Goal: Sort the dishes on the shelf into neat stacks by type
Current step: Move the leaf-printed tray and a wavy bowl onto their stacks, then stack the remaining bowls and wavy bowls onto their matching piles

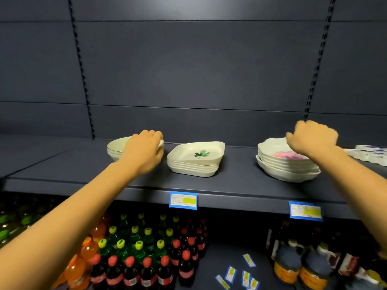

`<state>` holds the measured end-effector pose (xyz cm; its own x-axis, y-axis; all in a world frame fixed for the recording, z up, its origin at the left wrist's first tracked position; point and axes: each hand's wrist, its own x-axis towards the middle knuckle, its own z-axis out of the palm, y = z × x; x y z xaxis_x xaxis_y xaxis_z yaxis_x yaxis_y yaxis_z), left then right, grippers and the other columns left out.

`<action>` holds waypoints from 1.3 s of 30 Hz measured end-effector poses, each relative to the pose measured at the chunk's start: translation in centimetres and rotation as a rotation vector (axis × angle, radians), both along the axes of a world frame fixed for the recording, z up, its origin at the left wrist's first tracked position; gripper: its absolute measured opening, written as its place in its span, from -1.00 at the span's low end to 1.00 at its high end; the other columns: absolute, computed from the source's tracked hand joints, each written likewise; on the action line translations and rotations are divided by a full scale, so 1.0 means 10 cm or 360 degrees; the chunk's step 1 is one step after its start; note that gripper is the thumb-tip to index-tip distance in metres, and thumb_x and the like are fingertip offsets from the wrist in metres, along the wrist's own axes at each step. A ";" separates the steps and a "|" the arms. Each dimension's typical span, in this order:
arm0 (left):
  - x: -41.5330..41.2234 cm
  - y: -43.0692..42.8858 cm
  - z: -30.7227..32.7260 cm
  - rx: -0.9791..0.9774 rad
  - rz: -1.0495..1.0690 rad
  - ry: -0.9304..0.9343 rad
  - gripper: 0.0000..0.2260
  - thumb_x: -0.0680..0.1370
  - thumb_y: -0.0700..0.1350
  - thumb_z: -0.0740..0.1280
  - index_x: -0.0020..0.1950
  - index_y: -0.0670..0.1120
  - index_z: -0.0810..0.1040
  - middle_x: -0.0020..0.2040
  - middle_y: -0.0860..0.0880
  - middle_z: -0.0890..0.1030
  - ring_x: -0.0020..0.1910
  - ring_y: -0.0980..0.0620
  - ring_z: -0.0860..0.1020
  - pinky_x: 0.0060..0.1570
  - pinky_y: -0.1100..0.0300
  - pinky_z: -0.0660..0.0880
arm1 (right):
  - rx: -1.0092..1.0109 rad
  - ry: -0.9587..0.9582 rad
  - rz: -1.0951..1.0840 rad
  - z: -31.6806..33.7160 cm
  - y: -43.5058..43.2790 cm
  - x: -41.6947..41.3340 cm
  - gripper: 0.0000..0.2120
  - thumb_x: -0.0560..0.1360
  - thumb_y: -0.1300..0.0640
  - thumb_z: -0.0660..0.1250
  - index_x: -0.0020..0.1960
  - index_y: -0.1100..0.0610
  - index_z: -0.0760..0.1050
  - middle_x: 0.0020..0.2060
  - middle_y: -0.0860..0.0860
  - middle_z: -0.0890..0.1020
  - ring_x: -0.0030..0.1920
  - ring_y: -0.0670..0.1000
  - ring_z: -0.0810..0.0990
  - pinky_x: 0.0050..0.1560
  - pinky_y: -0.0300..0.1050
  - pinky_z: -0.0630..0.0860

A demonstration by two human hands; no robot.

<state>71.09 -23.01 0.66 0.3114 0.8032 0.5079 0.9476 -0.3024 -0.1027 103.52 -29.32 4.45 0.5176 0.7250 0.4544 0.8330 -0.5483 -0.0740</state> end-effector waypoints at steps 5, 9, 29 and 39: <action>-0.44 -0.05 -0.06 -0.0029 0.0149 0.0033 -0.66 0.59 -0.05 0.13 0.33 -0.14 0.37 0.32 -0.11 0.48 0.27 -0.13 0.44 0.20 0.02 0.38 | -0.0098 0.0060 0.0684 -0.07 0.41 -0.94 -0.61 0.55 0.04 0.14 0.33 0.13 0.40 0.28 0.10 0.49 0.26 0.19 0.47 0.14 0.02 0.42; -1.03 -0.12 -0.12 -0.0056 0.0326 0.0013 -0.65 0.60 -0.04 0.12 0.34 -0.14 0.36 0.31 -0.12 0.48 0.27 -0.13 0.43 0.17 0.04 0.38 | -0.0173 0.0060 0.1071 -0.20 0.64 -1.79 -0.63 0.56 0.10 0.13 0.34 0.13 0.40 0.27 0.09 0.52 0.24 0.16 0.49 0.13 0.02 0.45; -4.89 -0.60 -0.22 -0.0105 0.0997 -0.0014 -0.71 0.59 -0.02 0.14 0.20 -0.16 0.43 0.22 -0.15 0.54 0.20 -0.16 0.48 0.10 0.02 0.41 | -0.0348 0.0042 0.2021 -0.39 1.08 -6.18 -0.60 0.59 0.07 0.13 0.40 0.11 0.31 0.29 0.06 0.47 0.25 0.12 0.46 0.04 0.00 0.43; -6.27 -0.38 -0.42 -0.0101 0.1127 -0.0126 -0.68 0.59 -0.01 0.13 0.25 -0.14 0.42 0.27 -0.12 0.53 0.26 -0.13 0.46 0.16 0.05 0.41 | -0.0466 0.0038 0.2111 -0.36 1.50 -7.77 -0.59 0.57 0.05 0.14 0.40 0.11 0.31 0.29 0.07 0.48 0.26 0.14 0.47 0.13 0.03 0.43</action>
<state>8.35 -26.79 -3.58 -0.3319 0.8274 0.4530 0.9223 0.3854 -0.0281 25.81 -14.33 0.81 -0.6338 0.7473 0.1999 0.7420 0.6603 -0.1158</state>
